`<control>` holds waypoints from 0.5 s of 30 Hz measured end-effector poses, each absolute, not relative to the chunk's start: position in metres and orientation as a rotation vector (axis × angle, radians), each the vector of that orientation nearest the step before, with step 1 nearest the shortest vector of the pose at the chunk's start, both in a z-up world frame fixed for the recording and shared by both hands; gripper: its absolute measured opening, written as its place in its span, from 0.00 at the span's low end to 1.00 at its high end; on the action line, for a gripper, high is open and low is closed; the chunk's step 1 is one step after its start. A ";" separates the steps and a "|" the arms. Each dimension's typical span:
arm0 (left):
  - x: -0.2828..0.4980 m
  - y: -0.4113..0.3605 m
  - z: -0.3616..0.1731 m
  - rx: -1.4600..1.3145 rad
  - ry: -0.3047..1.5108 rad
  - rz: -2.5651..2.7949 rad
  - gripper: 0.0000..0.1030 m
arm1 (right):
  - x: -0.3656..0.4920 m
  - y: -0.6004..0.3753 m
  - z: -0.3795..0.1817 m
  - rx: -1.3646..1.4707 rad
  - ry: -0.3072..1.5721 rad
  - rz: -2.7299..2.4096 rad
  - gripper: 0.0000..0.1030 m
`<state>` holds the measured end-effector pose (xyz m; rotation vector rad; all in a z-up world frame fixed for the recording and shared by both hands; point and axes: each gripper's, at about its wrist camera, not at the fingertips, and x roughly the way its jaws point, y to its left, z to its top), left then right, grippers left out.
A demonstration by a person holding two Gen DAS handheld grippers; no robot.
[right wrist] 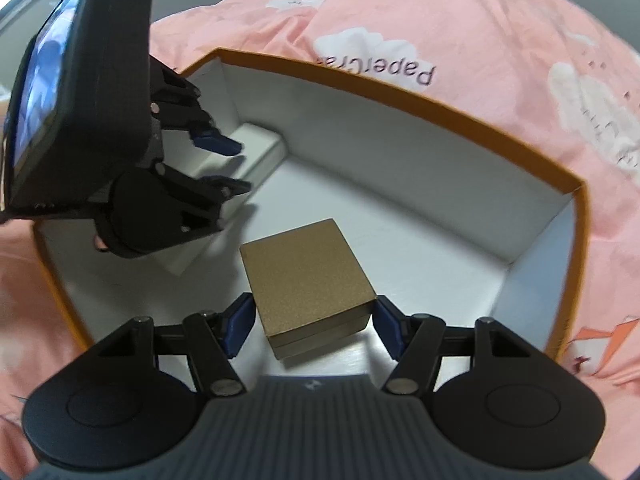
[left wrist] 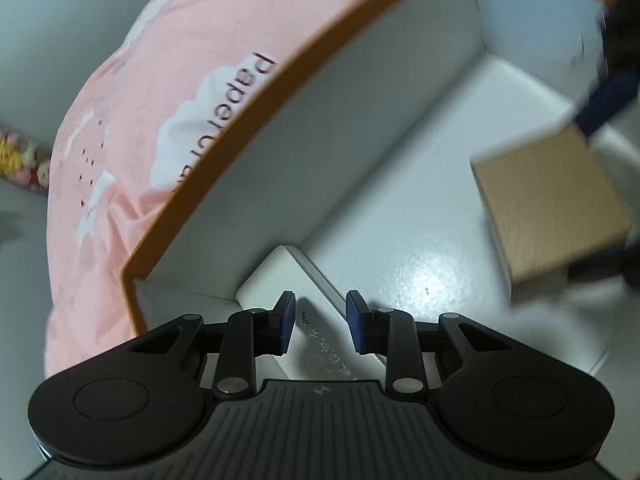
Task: Organize objects
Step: 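Lower the white box into the shoebox and open the left gripper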
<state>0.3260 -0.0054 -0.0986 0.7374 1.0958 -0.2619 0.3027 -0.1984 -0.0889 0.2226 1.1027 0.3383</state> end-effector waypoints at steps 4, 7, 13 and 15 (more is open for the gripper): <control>0.317 0.023 -0.058 0.478 1.028 -0.282 0.33 | 0.308 -0.191 -0.087 0.285 1.161 0.431 0.64; 0.303 0.042 -0.032 0.356 0.954 -0.238 0.33 | 0.316 -0.181 -0.088 0.310 1.240 0.476 0.64; 0.284 0.083 -0.006 0.181 0.829 -0.111 0.33 | 0.332 -0.173 -0.092 0.432 1.396 0.477 0.64; 0.285 0.099 -0.005 0.134 0.806 -0.058 0.33 | 0.336 -0.169 -0.093 0.455 1.444 0.481 0.64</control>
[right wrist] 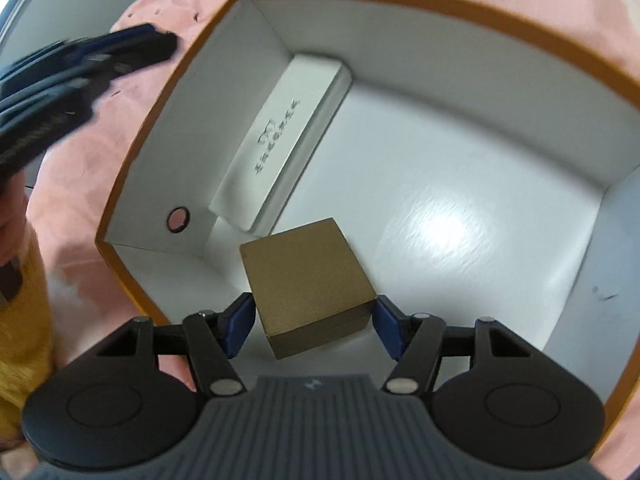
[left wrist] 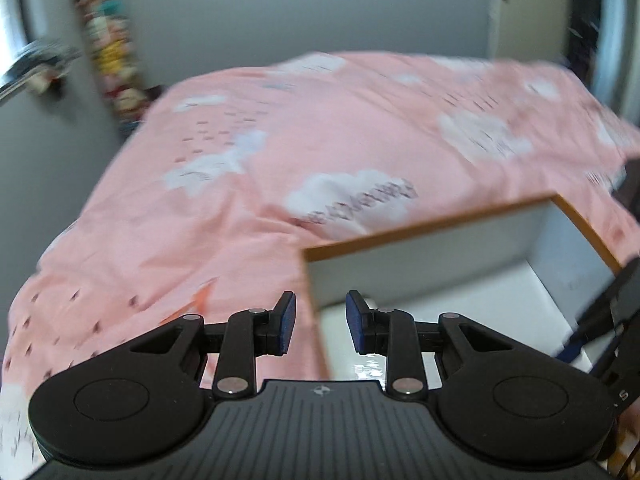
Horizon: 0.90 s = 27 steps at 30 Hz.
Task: Organize objects
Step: 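Lower the white box into the shoebox and open the left gripper, then lower the tan cube box into the shoebox and open the right gripper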
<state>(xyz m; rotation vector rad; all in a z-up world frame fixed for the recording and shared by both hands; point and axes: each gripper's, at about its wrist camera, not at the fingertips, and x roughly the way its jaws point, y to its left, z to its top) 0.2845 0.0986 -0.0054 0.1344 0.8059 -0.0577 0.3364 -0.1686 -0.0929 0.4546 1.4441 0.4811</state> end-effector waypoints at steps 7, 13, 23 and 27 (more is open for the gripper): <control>0.272 0.133 -0.015 0.008 0.796 0.008 0.33 | 0.360 -0.143 -0.100 0.351 1.593 0.445 0.64; 0.277 0.141 -0.031 -0.050 0.837 -0.007 0.33 | 0.379 -0.123 -0.096 0.334 1.577 0.415 0.65; 0.271 0.147 -0.044 -0.110 0.878 -0.026 0.33 | 0.394 -0.122 -0.097 0.426 1.512 0.383 0.71; 0.271 0.148 -0.044 -0.109 0.874 -0.028 0.33 | 0.394 -0.120 -0.093 0.387 1.515 0.410 0.69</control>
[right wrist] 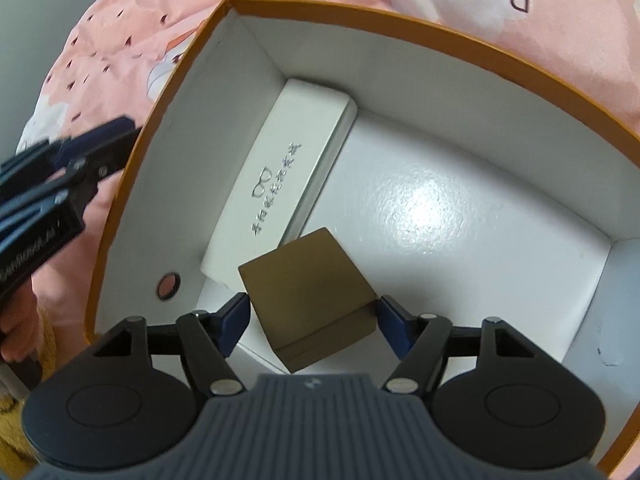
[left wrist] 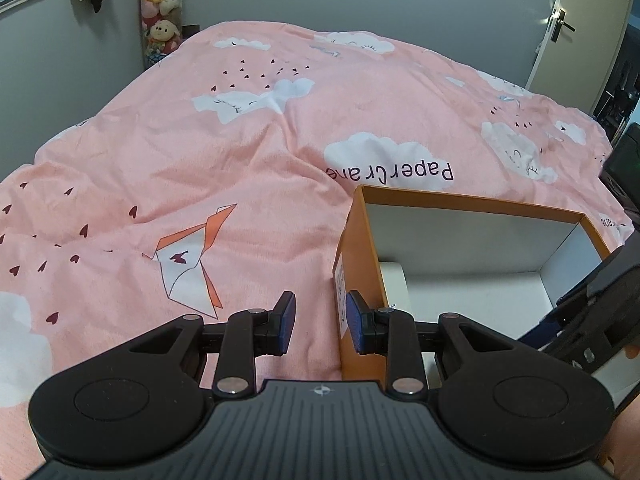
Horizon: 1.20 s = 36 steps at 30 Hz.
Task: Organize objects
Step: 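Lower the tan cube box into the shoebox and open the right gripper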
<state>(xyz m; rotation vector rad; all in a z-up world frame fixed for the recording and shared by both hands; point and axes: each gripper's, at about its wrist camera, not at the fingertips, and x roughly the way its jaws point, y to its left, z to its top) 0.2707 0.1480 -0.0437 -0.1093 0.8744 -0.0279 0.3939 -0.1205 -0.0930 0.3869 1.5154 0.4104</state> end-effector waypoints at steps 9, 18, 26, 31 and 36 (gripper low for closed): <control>0.270 0.146 -0.042 -0.117 0.866 -0.044 0.33 | 0.386 -0.122 -0.095 0.051 1.738 0.413 0.69; 0.268 0.149 -0.043 -0.131 0.866 -0.057 0.33 | 0.404 -0.090 -0.093 -0.030 1.735 0.470 0.76; 0.267 0.151 -0.046 -0.144 0.870 -0.066 0.33 | 0.399 -0.113 -0.088 0.038 1.707 0.500 0.80; 0.266 0.146 -0.046 -0.125 0.873 -0.066 0.33 | 0.391 -0.106 -0.097 -0.018 1.667 0.494 0.80; 0.266 0.145 -0.045 -0.113 0.877 -0.062 0.33 | 0.397 -0.088 -0.102 -0.128 1.658 0.515 0.67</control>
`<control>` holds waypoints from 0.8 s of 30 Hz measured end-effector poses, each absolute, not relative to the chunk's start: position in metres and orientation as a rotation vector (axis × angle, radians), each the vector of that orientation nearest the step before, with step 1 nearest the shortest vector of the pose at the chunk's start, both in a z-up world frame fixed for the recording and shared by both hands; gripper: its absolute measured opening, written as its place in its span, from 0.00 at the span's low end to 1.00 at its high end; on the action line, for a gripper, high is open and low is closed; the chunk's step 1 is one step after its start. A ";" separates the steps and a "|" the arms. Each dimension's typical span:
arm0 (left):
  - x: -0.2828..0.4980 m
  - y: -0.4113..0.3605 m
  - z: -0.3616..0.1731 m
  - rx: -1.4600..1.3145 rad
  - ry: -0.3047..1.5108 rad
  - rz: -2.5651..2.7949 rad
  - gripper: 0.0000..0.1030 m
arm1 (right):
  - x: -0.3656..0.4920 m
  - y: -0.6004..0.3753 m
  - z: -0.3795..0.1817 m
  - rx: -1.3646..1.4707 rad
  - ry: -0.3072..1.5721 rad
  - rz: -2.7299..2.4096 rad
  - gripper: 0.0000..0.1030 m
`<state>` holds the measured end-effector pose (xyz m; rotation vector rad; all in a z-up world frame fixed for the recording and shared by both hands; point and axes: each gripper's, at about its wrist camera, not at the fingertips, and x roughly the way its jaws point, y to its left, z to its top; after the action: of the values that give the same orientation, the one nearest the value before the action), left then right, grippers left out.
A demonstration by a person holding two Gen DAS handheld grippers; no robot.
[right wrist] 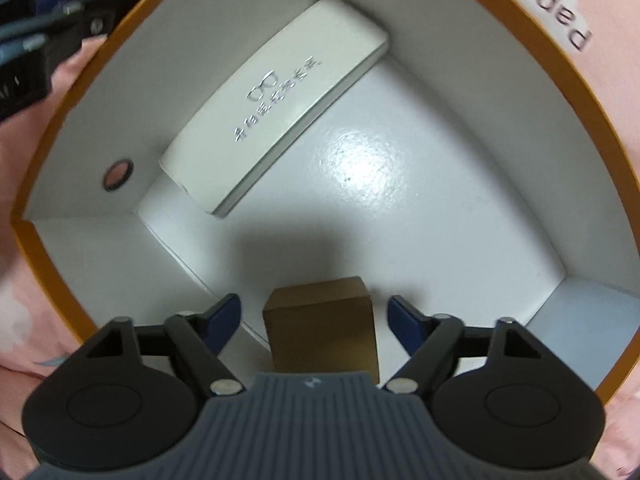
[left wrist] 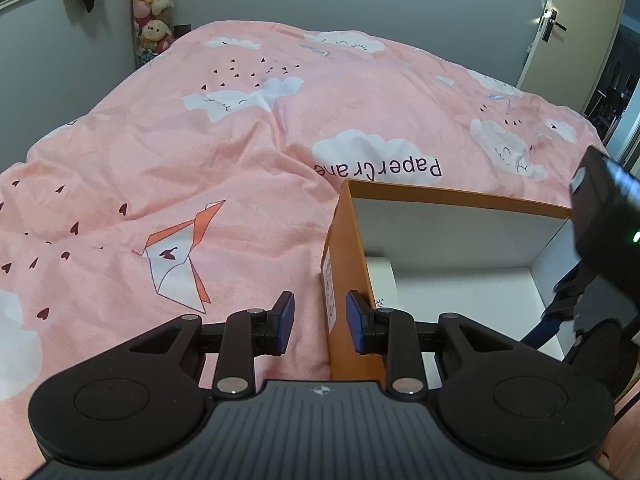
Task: Organize objects
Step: 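Lower the tan cube box into the shoebox and open the right gripper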
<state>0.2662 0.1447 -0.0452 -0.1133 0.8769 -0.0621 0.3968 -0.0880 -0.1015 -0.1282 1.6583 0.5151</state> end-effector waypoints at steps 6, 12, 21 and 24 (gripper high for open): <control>0.267 0.145 -0.044 -0.112 0.876 -0.063 0.33 | 0.399 -0.094 -0.089 -0.105 1.615 0.500 0.60; 0.266 0.144 -0.043 -0.109 0.872 -0.058 0.33 | 0.396 -0.124 -0.066 0.081 1.525 0.459 0.59; 0.264 0.142 -0.041 -0.100 0.872 -0.052 0.33 | 0.352 -0.124 -0.069 0.274 1.568 0.420 0.59; 0.262 0.142 -0.040 -0.103 0.875 -0.051 0.33 | 0.346 -0.125 -0.074 0.367 1.571 0.442 0.59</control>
<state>0.2624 0.1416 -0.0396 -0.1026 0.8747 -0.0506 0.3460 -0.1248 -0.0744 0.3672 1.5715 0.4422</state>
